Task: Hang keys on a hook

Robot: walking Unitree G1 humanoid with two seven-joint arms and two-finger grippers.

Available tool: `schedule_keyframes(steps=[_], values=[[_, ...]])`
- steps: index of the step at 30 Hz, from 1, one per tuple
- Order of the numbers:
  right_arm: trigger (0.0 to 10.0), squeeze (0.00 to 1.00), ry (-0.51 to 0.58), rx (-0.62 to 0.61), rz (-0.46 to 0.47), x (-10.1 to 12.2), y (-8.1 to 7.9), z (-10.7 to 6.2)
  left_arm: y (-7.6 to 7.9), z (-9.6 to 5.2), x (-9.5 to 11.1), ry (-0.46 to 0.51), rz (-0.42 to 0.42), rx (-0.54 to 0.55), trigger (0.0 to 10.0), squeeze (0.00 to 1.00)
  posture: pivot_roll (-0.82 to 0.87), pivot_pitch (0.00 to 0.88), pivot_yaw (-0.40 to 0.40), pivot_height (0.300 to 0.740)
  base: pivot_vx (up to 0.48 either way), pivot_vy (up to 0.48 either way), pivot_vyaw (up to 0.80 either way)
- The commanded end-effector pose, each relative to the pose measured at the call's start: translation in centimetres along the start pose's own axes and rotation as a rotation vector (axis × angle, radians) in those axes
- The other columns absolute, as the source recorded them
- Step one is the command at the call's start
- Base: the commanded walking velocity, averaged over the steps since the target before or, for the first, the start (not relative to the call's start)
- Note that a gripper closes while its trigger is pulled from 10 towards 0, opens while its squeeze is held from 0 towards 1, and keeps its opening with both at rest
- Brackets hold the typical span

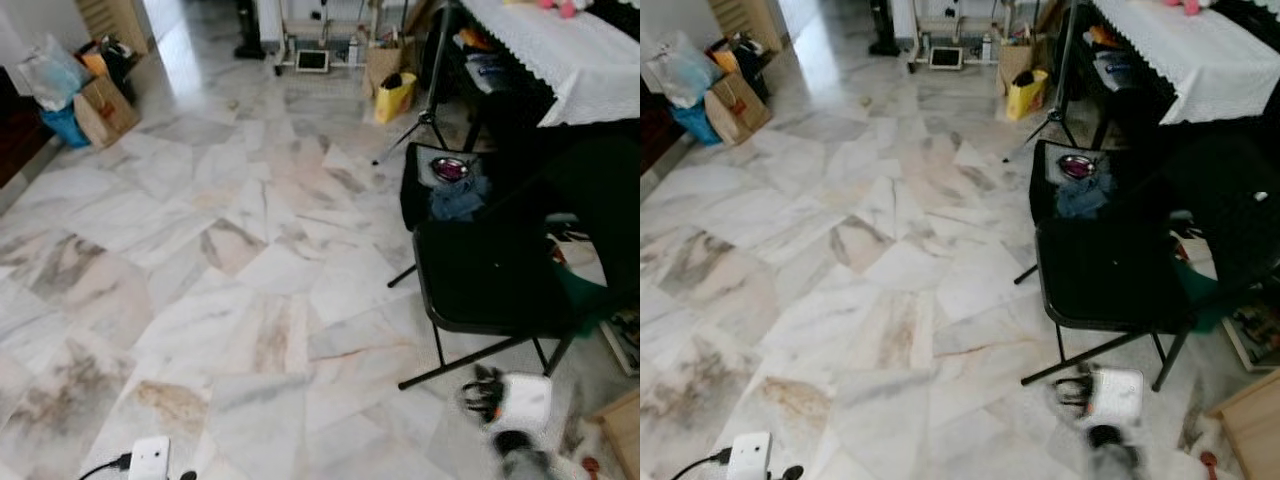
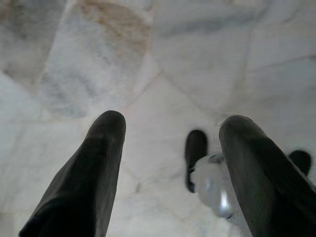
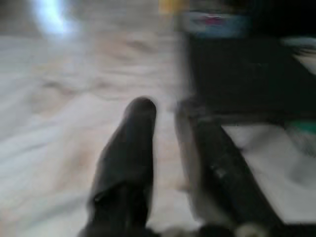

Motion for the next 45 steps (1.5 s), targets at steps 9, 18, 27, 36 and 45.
schedule_keyframes(steps=[9,18,27,36,45], values=[[10.0,0.00,-0.014,-0.067,-0.087,0.9,3.4,-3.7,-0.9,-0.3,-0.8,-0.019,-0.027,0.044,10.0,0.00,0.12,0.051,-0.021,0.740,0.000,0.000,0.00],[10.0,0.00,-0.515,-0.081,-0.014,-8.0,4.1,-3.6,-0.6,-0.2,-0.9,-0.019,-0.046,0.037,10.0,0.00,0.12,0.060,-0.010,0.740,0.000,0.000,0.00],[10.0,0.00,-0.885,0.114,-0.121,-11.8,1.6,-5.7,-0.5,-0.3,-1.2,-0.028,-0.056,0.041,10.0,0.00,0.15,0.068,-0.026,0.740,0.000,0.000,0.00],[10.0,0.00,-0.916,0.059,0.001,-12.4,1.1,-6.5,-0.7,-0.5,-1.8,-0.033,-0.073,0.046,10.0,0.00,0.17,0.087,-0.044,0.740,0.000,0.000,0.00],[10.0,0.00,-0.913,0.000,0.065,-12.3,1.8,-6.1,-0.5,-0.6,-2.1,-0.038,-0.082,0.033,10.0,0.00,0.17,0.075,-0.050,0.740,0.000,0.000,0.00]])
Point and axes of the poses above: a point about 5 cm out from each wrist's last joint towards the gripper, its own z axis pointing out of the wrist towards the gripper, its own x axis along the axis of the wrist's last joint, y = z × x, the point moved 2 cm from there along z, pointing out of the wrist towards the gripper, and after that the axes turned 14 degrees about -z, right-handed, at the moved point
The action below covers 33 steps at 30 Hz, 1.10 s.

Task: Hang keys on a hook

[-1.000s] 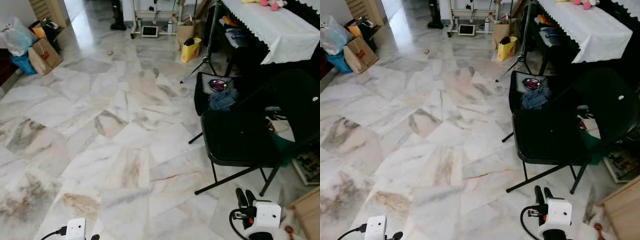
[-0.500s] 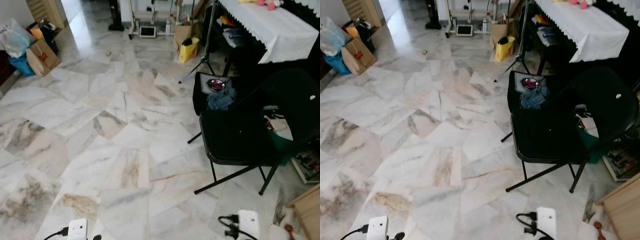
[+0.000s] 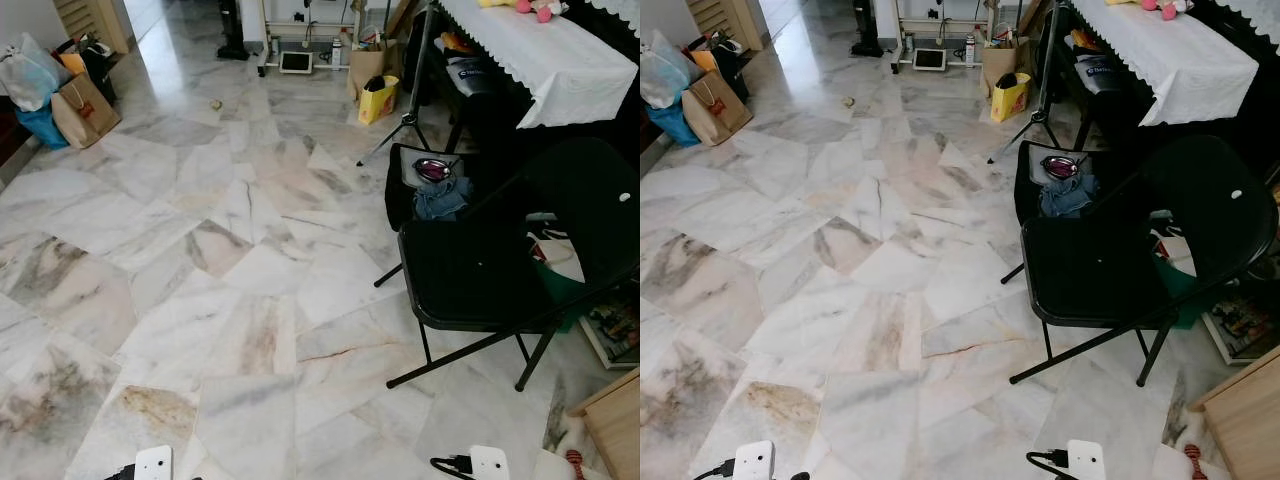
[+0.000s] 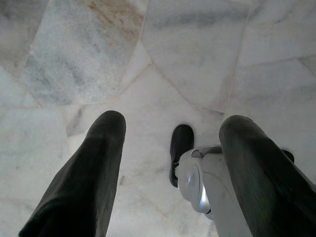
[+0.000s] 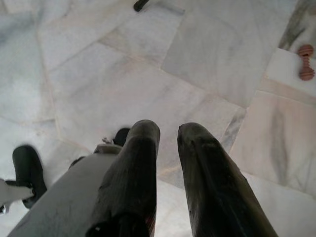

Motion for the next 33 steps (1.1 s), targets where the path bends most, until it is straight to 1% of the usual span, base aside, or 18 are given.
schedule_keyframes(steps=[1,4,6,9,11,12,16,26,28,33], values=[[10.0,0.00,-0.003,0.022,0.005,0.1,-0.2,0.0,-0.1,-0.1,-0.5,-0.012,-0.005,-0.005,10.0,0.00,0.18,0.068,-0.052,0.740,0.000,0.000,0.00],[10.0,0.00,0.005,0.024,0.033,0.6,-0.4,0.2,-0.1,-0.1,-0.6,-0.017,-0.005,-0.005,10.0,0.00,0.18,0.059,-0.051,0.740,0.000,0.000,-0.59],[10.0,0.00,0.001,0.025,0.035,0.6,-0.4,0.2,-0.1,-0.1,-0.6,-0.018,-0.007,-0.005,10.0,0.00,0.18,0.057,-0.052,0.740,0.000,0.000,-0.80],[10.0,0.00,0.000,0.045,-0.009,0.8,-0.5,0.2,-0.1,-0.1,-0.6,-0.028,0.004,-0.006,10.0,0.00,0.18,0.053,-0.051,0.740,0.000,0.000,-0.78],[10.0,0.00,0.007,0.052,-0.017,1.0,-0.6,0.3,0.0,-0.1,-0.7,-0.037,-0.002,-0.015,10.0,0.00,0.18,0.050,-0.051,0.740,0.000,0.000,-0.77],[10.0,0.00,0.011,0.053,-0.007,1.1,-0.5,0.3,0.0,-0.1,-0.8,-0.044,-0.008,-0.026,10.0,0.00,0.18,0.046,-0.053,0.740,0.000,0.000,-0.77],[10.0,0.00,0.002,0.070,-0.024,0.8,-1.3,0.3,-0.1,-0.1,-0.9,-0.053,0.009,-0.013,10.0,0.00,0.19,0.042,-0.054,0.740,0.000,0.000,-0.79],[10.0,0.00,0.001,0.078,-0.033,0.6,-1.6,0.2,-0.4,-0.2,-1.0,-0.061,0.040,-0.009,10.0,0.00,0.18,0.040,-0.050,0.740,0.000,0.000,-0.79],[10.0,0.00,0.001,0.084,-0.032,0.5,-1.7,0.2,-0.5,-0.1,-0.9,-0.071,0.085,-0.011,10.0,0.00,0.19,0.039,-0.047,0.740,0.000,0.000,-0.79],[10.0,0.00,0.005,0.089,-0.034,0.6,-1.9,0.2,-0.5,-0.1,-0.7,-0.068,0.094,-0.009,10.0,0.00,0.19,0.044,-0.046,0.740,0.000,0.000,-0.79]])
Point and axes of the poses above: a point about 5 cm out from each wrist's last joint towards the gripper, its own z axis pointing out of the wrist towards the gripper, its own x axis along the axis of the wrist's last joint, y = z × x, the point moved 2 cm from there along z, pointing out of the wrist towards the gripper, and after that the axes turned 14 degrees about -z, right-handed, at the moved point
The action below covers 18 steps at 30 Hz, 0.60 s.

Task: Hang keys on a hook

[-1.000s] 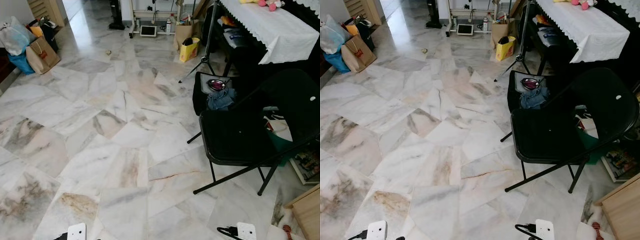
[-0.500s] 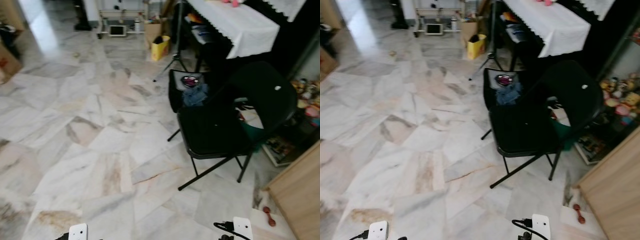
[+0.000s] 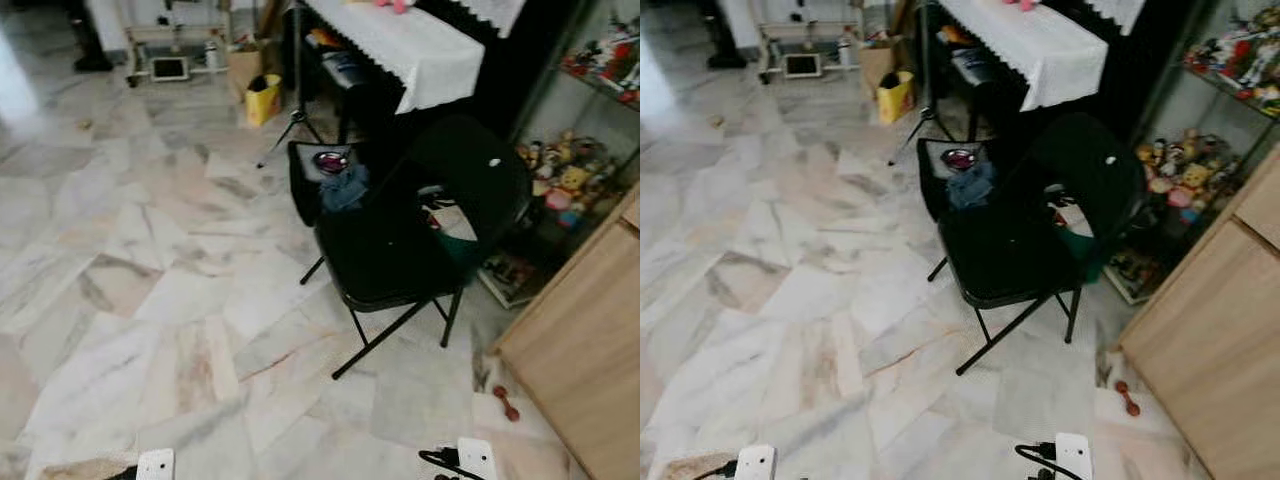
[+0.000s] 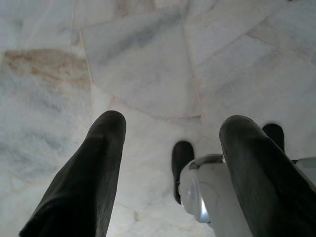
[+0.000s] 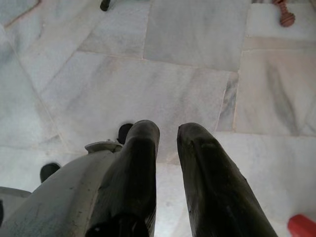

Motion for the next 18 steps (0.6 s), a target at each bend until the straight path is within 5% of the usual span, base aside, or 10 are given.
schedule_keyframes(steps=[1,18], values=[[10.0,0.00,-0.001,0.004,-0.012,-0.12,-0.09,-0.02,-0.37,-0.10,-0.56,-0.029,0.011,0.014,10.0,0.00,0.19,0.045,-0.046,0.740,0.000,0.000,-0.79],[10.0,0.00,0.011,0.010,-0.017,0.27,-0.01,0.03,-0.31,-0.01,-0.27,-0.025,0.012,0.022,10.0,0.00,0.19,0.078,-0.057,0.740,0.000,-0.129,-0.79]])
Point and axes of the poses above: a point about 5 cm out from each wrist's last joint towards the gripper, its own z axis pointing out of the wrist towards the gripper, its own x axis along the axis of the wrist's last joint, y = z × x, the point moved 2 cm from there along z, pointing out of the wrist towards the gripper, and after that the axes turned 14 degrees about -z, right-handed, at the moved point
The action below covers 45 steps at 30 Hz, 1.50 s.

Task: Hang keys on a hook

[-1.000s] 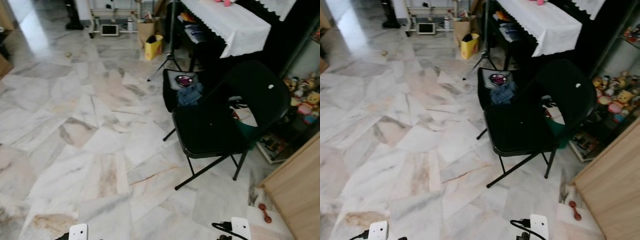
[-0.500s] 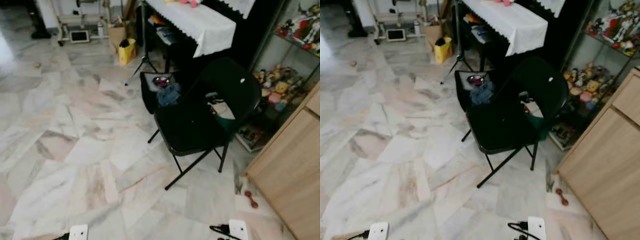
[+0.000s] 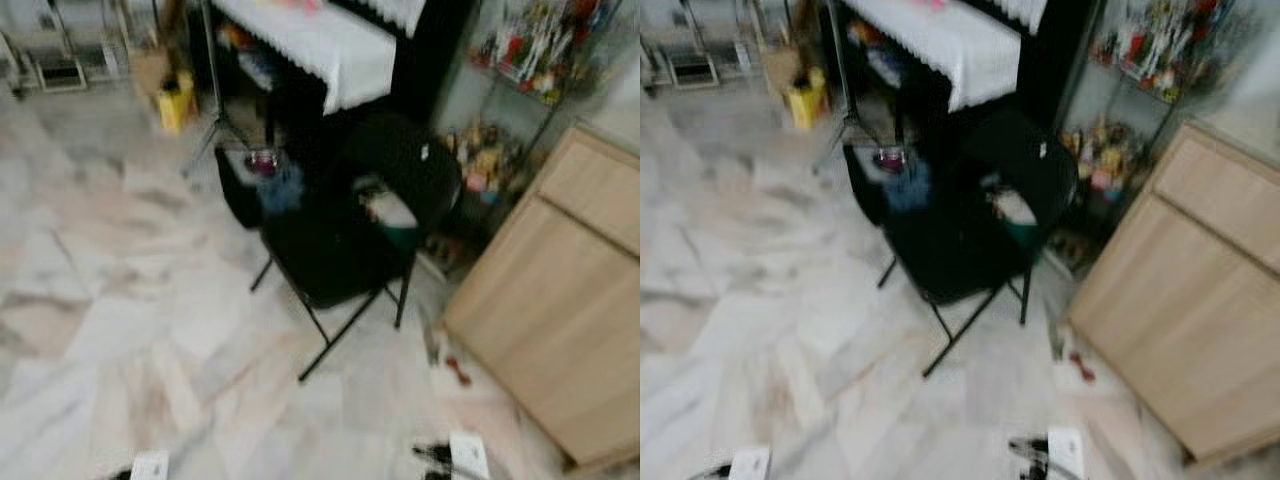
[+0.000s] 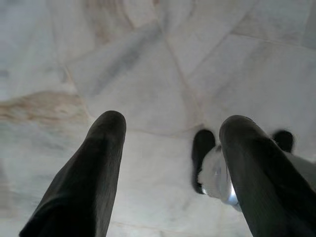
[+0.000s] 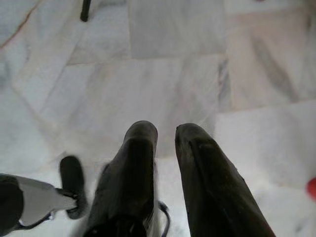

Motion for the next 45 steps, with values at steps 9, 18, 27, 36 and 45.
schedule_keyframes(steps=[9,18,27,36,45], values=[[10.0,0.00,-0.024,-0.039,-0.011,-0.92,1.30,-0.33,0.99,0.11,-0.20,-0.010,-0.014,-0.017,10.0,0.00,0.19,0.083,-0.062,0.740,0.000,0.000,-0.78],[10.0,0.00,-0.021,-0.039,-0.005,-0.83,1.31,-0.31,1.01,0.11,-0.04,0.003,-0.040,-0.018,10.0,0.00,0.19,0.087,-0.059,0.740,0.000,0.000,-0.78],[10.0,0.00,-0.024,-0.068,-0.002,-0.88,1.47,-0.33,1.00,0.11,0.01,0.003,-0.033,-0.024,10.0,0.00,0.19,0.090,-0.057,0.740,0.000,0.000,-0.77],[10.0,1.00,-0.026,-0.080,-0.004,-0.95,1.62,-0.36,1.05,0.10,-0.10,-0.001,-0.036,-0.028,10.0,0.00,0.19,0.095,-0.059,0.740,0.000,0.000,-0.75],[10.0,1.00,-0.026,-0.085,-0.005,-0.99,1.69,-0.38,1.11,0.09,-0.17,-0.003,-0.040,-0.032,10.0,0.00,0.19,0.096,-0.061,0.740,0.000,0.000,-0.70]])
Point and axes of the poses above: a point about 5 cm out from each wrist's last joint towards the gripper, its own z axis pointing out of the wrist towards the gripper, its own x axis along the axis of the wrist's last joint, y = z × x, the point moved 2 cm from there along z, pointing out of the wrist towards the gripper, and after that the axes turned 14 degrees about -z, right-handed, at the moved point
